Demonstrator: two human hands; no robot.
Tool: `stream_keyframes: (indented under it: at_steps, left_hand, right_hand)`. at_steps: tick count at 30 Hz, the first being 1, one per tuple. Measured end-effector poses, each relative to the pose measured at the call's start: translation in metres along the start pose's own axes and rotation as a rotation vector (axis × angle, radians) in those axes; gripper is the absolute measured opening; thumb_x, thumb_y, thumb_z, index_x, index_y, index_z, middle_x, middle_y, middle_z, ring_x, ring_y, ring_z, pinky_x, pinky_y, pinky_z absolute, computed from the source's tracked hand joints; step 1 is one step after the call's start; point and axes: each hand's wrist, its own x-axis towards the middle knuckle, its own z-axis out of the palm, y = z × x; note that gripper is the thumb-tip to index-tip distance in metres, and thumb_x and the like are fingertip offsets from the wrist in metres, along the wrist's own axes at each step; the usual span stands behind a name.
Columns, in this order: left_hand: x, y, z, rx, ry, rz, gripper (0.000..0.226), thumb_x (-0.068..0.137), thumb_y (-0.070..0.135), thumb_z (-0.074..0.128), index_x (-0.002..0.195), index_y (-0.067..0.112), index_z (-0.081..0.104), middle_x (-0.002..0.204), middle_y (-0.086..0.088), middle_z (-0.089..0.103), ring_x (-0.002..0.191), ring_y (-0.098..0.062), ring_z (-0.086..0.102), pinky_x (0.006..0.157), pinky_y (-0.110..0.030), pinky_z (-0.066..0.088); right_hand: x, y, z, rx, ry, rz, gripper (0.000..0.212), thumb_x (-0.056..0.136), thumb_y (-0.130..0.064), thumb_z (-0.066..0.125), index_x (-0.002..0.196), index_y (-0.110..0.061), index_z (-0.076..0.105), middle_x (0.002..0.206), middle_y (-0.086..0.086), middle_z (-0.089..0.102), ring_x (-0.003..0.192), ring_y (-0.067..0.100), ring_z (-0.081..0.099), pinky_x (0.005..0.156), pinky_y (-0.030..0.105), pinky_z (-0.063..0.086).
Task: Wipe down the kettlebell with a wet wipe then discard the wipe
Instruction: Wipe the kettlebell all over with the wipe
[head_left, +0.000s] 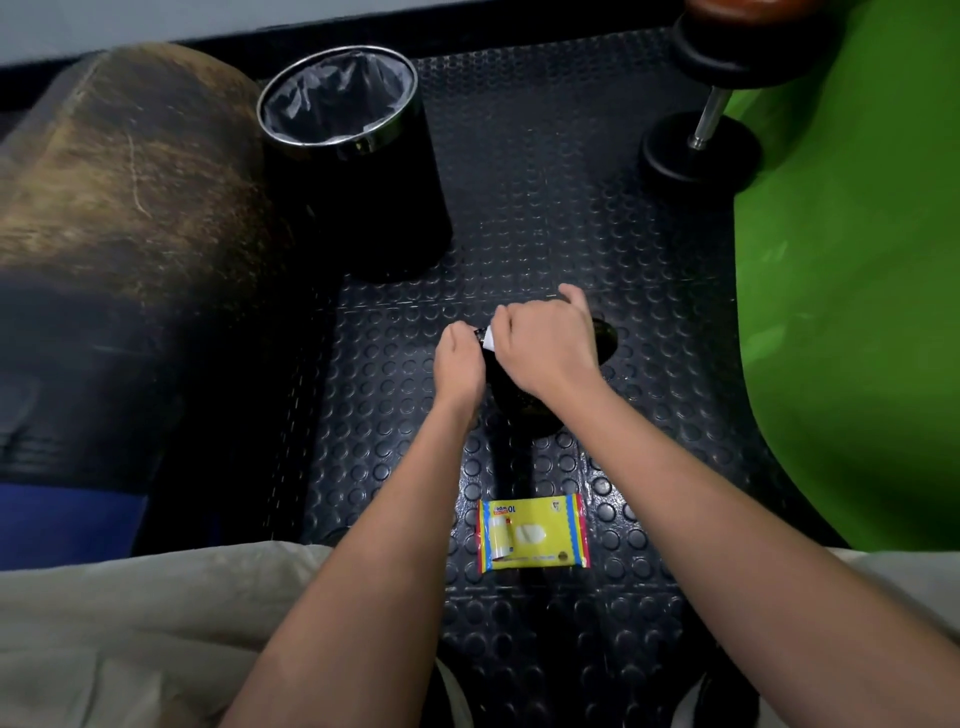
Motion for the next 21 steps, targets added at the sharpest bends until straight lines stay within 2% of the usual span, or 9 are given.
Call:
stream_keyframes:
  at_steps: [6,11,14,16,18,19,21]
  left_hand:
    - [-0.003,0.001,0.003,0.024,-0.006,0.024,0.024,0.097,0.022,0.031,0.084,0.016,0.050,0.084,0.000,0.049,0.077,-0.015,0.041,0.072,-0.035,0.038]
    - [-0.010,0.004,0.008,0.039,-0.018,0.059,0.025,0.093,0.026,0.030,0.090,0.018,0.054,0.089,0.000,0.054,0.081,-0.016,0.045,0.075,-0.035,0.042]
    - [-0.009,0.003,0.006,0.036,-0.026,0.038,0.023,0.093,0.026,0.028,0.088,0.019,0.050,0.086,0.000,0.050,0.079,-0.016,0.043,0.071,-0.034,0.039]
    - [-0.008,0.003,0.005,0.035,-0.027,0.027,0.023,0.097,0.023,0.027,0.090,0.018,0.048,0.086,0.000,0.048,0.079,-0.015,0.041,0.069,-0.032,0.038]
    - [-0.006,0.002,0.004,0.016,-0.028,0.027,0.022,0.099,0.022,0.026,0.087,0.018,0.044,0.082,0.001,0.042,0.077,-0.015,0.037,0.069,-0.032,0.035]
    - [-0.006,0.001,0.004,0.010,-0.025,0.026,0.022,0.099,0.022,0.026,0.083,0.019,0.041,0.080,0.002,0.039,0.076,-0.015,0.035,0.069,-0.033,0.034]
    - [-0.003,0.001,0.003,0.001,-0.015,0.017,0.022,0.098,0.023,0.026,0.080,0.020,0.036,0.078,0.003,0.036,0.075,-0.015,0.033,0.070,-0.033,0.032]
  right_hand:
    - [-0.017,0.022,0.022,0.155,0.333,-0.035,0.040,0.102,-0.031,0.041,0.073,-0.017,0.066,0.068,-0.001,0.062,0.067,0.023,0.054,0.107,0.041,0.034]
    - [-0.031,0.049,0.031,0.250,0.419,0.098,0.034,0.102,-0.028,0.043,0.079,-0.018,0.065,0.072,-0.003,0.059,0.070,0.020,0.051,0.103,0.041,0.033]
    - [-0.034,0.064,0.029,0.389,0.298,0.237,0.039,0.103,-0.031,0.033,0.077,-0.018,0.059,0.072,-0.006,0.056,0.074,0.018,0.051,0.102,0.040,0.033]
    - [-0.036,0.069,0.024,0.632,0.200,0.379,0.040,0.103,-0.034,0.030,0.072,-0.022,0.053,0.070,-0.008,0.052,0.074,0.019,0.050,0.085,0.038,0.040]
    - [-0.034,0.069,0.017,0.914,0.072,0.637,0.040,0.103,-0.035,0.035,0.072,-0.018,0.053,0.067,-0.004,0.050,0.068,0.019,0.047,0.062,0.033,0.036]
    - [-0.031,0.070,0.015,1.010,0.005,0.741,0.038,0.102,-0.035,0.037,0.075,-0.015,0.055,0.068,0.000,0.050,0.065,0.018,0.045,0.057,0.033,0.033]
    - [-0.021,0.076,0.011,1.071,-0.156,0.814,0.033,0.099,-0.034,0.038,0.080,-0.013,0.055,0.073,0.007,0.049,0.067,0.019,0.045,0.055,0.033,0.030]
